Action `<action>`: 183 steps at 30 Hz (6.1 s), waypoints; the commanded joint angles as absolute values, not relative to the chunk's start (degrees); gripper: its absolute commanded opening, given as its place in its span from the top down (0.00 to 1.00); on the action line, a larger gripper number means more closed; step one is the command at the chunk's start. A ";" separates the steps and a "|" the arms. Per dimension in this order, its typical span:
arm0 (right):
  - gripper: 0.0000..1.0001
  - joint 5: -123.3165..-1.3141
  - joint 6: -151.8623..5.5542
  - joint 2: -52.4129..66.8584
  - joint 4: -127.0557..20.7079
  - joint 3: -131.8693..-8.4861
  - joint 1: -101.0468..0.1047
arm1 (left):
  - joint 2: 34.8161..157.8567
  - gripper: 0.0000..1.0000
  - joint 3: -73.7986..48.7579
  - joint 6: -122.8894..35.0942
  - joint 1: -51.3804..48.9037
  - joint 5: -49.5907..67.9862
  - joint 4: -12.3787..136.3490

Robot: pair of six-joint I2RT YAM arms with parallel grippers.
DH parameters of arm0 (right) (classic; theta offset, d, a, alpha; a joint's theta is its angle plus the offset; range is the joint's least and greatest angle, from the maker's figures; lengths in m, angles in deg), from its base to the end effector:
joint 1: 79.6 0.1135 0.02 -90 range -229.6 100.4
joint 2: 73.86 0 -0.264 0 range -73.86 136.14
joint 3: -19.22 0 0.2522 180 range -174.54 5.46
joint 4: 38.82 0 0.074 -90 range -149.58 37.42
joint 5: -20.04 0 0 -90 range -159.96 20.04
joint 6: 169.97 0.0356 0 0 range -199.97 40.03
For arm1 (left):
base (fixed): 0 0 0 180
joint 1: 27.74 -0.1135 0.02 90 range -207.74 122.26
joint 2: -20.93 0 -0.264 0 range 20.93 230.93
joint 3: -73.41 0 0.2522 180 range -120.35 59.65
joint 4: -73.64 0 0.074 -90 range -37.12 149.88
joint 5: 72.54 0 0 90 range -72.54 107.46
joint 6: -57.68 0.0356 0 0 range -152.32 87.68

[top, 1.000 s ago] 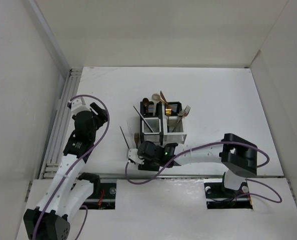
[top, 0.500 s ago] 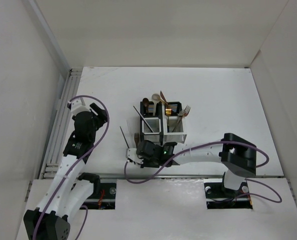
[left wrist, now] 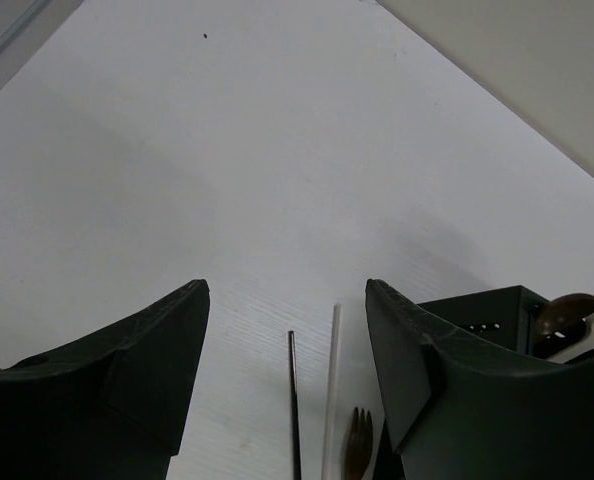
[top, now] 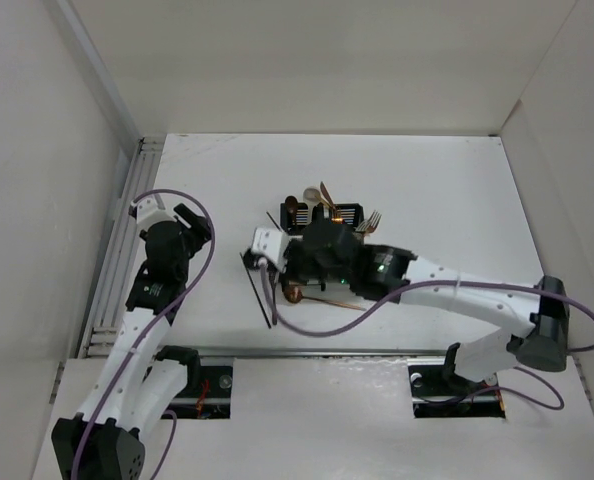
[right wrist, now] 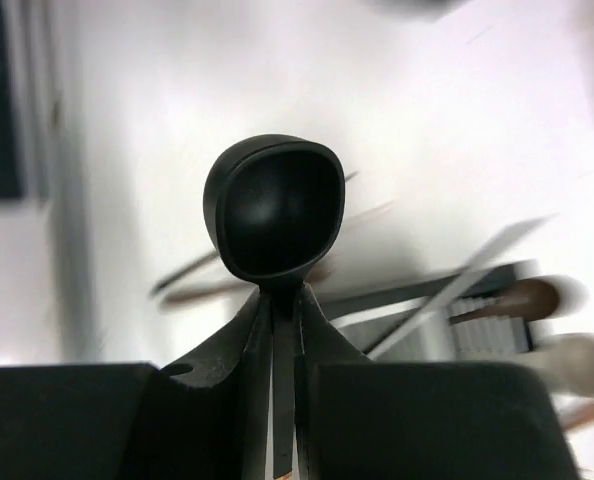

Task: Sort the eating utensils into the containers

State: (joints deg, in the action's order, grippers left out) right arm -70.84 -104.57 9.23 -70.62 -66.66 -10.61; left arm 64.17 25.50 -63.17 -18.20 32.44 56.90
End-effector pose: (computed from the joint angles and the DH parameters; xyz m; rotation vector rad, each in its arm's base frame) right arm 0.1210 0.3135 0.3347 -1.5310 1.4510 0.4543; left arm 0.1840 -0.0216 0.2922 -0.5130 1.7071 -0.2762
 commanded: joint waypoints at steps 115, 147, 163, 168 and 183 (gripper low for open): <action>0.34 -77.33 -88.32 27.05 -81.40 -58.97 -16.32 | 75.33 0.46 27.57 -63.78 -23.43 16.67 63.84; 0.55 -73.12 -90.16 34.69 -87.12 -64.85 -16.32 | 75.33 0.44 28.62 -64.31 -23.43 16.67 64.36; 1.00 -66.79 -92.71 27.41 -81.59 -62.31 -15.17 | 74.29 0.44 29.15 -64.31 -23.43 17.20 64.36; 1.00 -65.56 -92.71 19.76 -78.34 -60.81 -15.17 | 74.28 0.44 29.15 -64.31 -23.43 17.20 64.36; 1.00 -68.36 -95.35 0.24 -56.91 -70.12 -15.17 | 74.28 0.44 29.68 -63.78 -23.43 18.25 64.36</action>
